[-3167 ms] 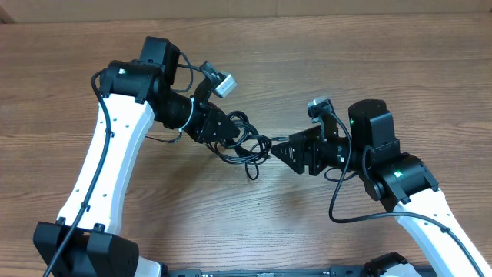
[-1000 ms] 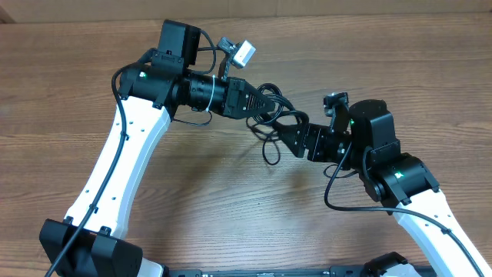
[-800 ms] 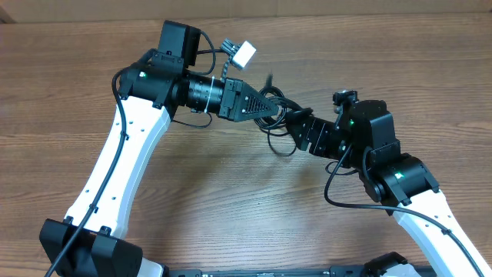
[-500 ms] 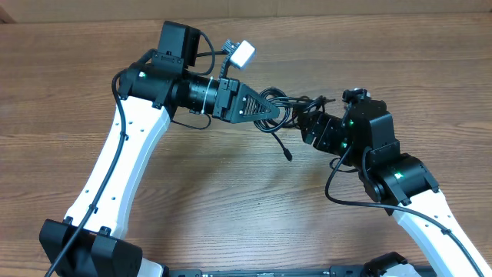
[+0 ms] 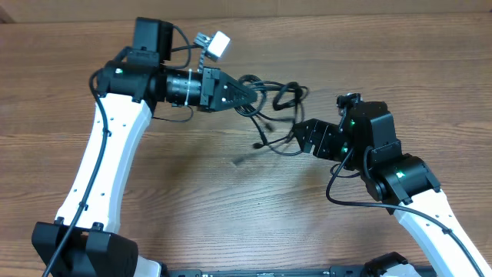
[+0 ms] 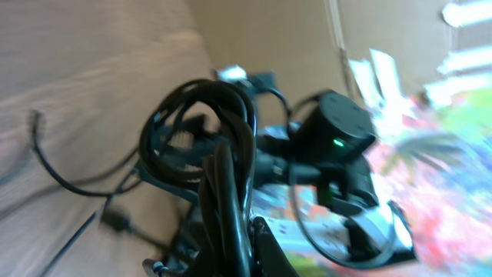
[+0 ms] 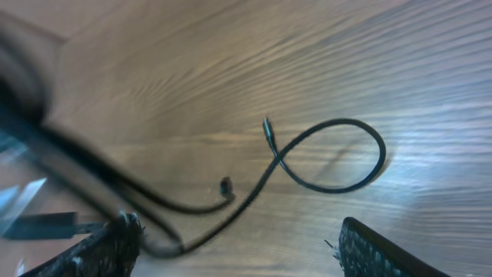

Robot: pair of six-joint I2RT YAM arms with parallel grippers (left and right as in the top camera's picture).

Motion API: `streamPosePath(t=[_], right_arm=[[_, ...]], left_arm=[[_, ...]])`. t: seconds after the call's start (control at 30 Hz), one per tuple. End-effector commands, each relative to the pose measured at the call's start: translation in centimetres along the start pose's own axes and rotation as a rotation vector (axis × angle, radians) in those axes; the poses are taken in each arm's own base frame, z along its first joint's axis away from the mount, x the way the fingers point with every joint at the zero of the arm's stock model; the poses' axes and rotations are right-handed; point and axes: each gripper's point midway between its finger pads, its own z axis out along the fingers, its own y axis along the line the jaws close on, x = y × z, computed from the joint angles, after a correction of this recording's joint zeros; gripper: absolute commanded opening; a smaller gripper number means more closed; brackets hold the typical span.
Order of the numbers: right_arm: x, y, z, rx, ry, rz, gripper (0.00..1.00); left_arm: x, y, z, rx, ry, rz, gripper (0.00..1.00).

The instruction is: Untangle cables

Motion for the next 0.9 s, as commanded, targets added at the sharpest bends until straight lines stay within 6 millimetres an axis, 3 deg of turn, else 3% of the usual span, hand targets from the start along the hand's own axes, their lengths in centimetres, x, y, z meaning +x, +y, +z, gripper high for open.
streamPosePath(t=[0.0, 0.13, 0.27, 0.4, 0.5, 0.87], right_arm=[[1.3, 2.5, -0.6, -0.145, 0.074, -0.089, 0.80], [3.1, 4.7, -1.3, -0.291, 0.158, -0.197, 0.81], [4.1, 5.3, -1.8, -0.349, 0.199, -0.246, 0.81], [4.6, 6.6, -2.4, -0.430, 0.229, -0.234, 0.85], [4.1, 7.2, -2.6, -0.448, 0.231, -0.149, 1.00], [1.8, 9.5, -3.1, -0.506, 0.221, 0.145, 1.00]], left_arm=[[-1.0, 0.8, -1.3, -0.107, -0.059, 0.005, 0.04], [-1.2, 1.2, -1.5, -0.127, -0.063, 0.089, 0.04], [-0.9, 1.6, -1.6, -0.152, -0.048, 0.184, 0.04], [-0.4, 4.7, -2.3, -0.327, -0.037, 0.153, 0.04], [0.4, 5.5, -2.5, -0.377, -0.005, 0.165, 0.04], [2.7, 5.6, -2.5, -0.370, 0.086, 0.230, 0.04]])
